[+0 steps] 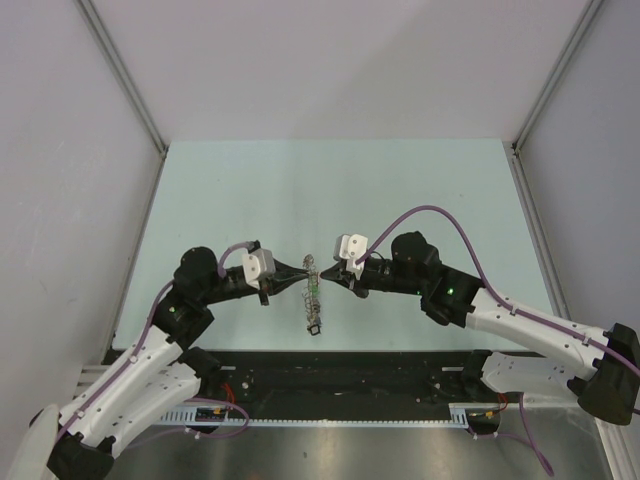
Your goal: Put the keys on the keyring
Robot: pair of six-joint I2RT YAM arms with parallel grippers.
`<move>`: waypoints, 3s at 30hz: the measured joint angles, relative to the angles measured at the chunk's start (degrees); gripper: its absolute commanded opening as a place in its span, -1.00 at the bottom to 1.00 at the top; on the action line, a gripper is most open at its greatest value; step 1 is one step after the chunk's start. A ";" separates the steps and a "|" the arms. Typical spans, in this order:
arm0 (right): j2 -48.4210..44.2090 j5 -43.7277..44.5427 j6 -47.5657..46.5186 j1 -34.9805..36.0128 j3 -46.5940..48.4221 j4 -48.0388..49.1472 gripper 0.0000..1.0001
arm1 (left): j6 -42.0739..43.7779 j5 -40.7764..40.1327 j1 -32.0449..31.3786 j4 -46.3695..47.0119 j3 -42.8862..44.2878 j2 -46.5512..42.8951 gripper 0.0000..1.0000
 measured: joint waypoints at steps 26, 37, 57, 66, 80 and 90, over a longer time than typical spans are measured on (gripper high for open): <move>0.00 -10.05 -1.73 -3.89 0.00 -3.87 -1.00 | -0.11 8.37 0.11 -1.09 0.00 3.19 -0.99; 0.00 -12.13 -2.62 -4.42 0.00 -3.45 -1.00 | -0.15 10.10 0.04 -1.51 0.02 3.87 -1.00; 9.62 5.46 5.01 -12.48 5.33 -31.01 -1.00 | -5.11 -24.39 0.04 -6.16 -1.73 -19.34 -0.99; 25.24 13.38 4.92 -12.46 13.46 -42.99 -1.00 | -5.99 -33.46 0.04 -9.27 -4.04 -24.35 -0.99; 43.76 14.82 4.92 -11.32 20.57 -37.38 -1.00 | -5.90 -37.11 0.04 -10.60 -4.63 -25.07 -0.99; 45.27 14.95 5.60 -11.30 21.42 -31.91 -0.82 | -5.90 -37.13 0.04 -10.62 -4.79 -25.07 -0.99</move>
